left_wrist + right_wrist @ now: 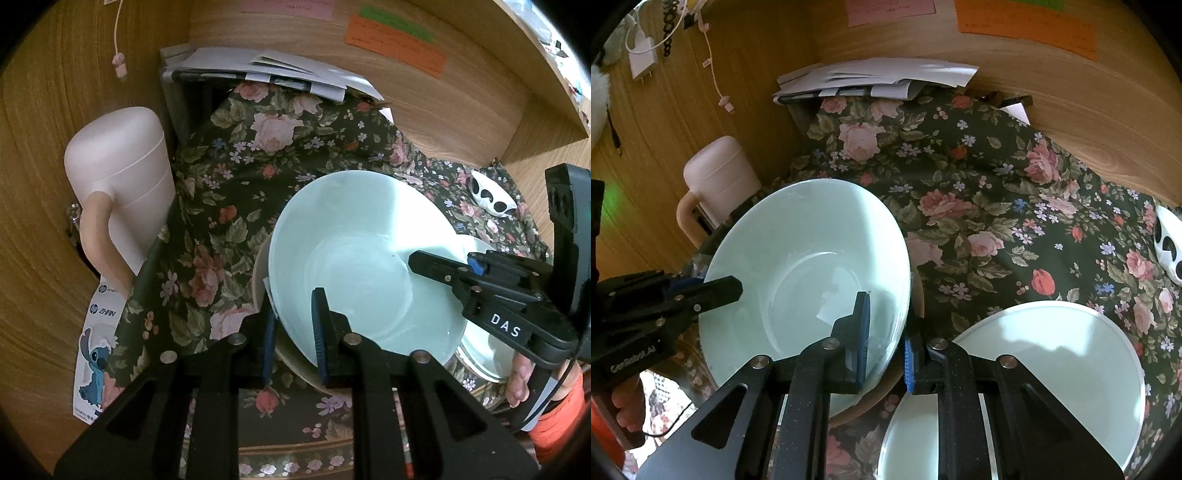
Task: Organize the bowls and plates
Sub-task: 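Carry the mint green bowl with both grippers over the pale pink bowl, then lower the mint green bowl into the pale pink bowl and open both grippers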
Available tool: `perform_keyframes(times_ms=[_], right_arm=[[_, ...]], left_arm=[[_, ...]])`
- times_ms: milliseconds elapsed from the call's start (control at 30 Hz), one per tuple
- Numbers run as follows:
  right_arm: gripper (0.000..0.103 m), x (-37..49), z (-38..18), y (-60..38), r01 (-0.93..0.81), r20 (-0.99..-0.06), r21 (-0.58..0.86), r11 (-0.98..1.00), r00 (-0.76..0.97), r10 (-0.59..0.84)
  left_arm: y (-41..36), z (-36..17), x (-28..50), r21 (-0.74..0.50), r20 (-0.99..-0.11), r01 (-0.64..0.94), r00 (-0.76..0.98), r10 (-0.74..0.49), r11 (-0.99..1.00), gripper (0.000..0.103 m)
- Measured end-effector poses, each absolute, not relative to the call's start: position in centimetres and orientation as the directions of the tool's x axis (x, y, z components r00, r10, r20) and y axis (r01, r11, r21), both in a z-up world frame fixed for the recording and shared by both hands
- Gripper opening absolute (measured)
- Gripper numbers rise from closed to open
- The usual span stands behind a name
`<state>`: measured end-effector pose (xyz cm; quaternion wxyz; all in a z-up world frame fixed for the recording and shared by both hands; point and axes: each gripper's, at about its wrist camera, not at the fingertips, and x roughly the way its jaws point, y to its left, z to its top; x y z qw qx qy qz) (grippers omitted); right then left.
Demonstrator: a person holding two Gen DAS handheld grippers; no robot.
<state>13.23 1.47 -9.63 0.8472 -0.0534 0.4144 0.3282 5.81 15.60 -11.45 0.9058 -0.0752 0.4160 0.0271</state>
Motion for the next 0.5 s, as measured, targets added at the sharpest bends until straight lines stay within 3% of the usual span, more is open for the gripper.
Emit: perform_keyframes(times_ms=[367, 500], right_arm=[[0.019, 12.8, -9.0, 0.8, -0.599, -0.718, 0.184, 0.78, 0.46, 0.522], [0.019, 12.1, -8.5, 0.6, -0.603, -0.698, 0.124, 0.788, 0.511, 0.501]], left_arm=[[14.4, -12.2, 6.2, -0.013, -0.76, -0.097, 0.647, 0.053, 0.995, 0.018], [14.2, -12.2, 6.3, 0.007, -0.752, -0.111, 0.655, 0.078, 0.994, 0.018]])
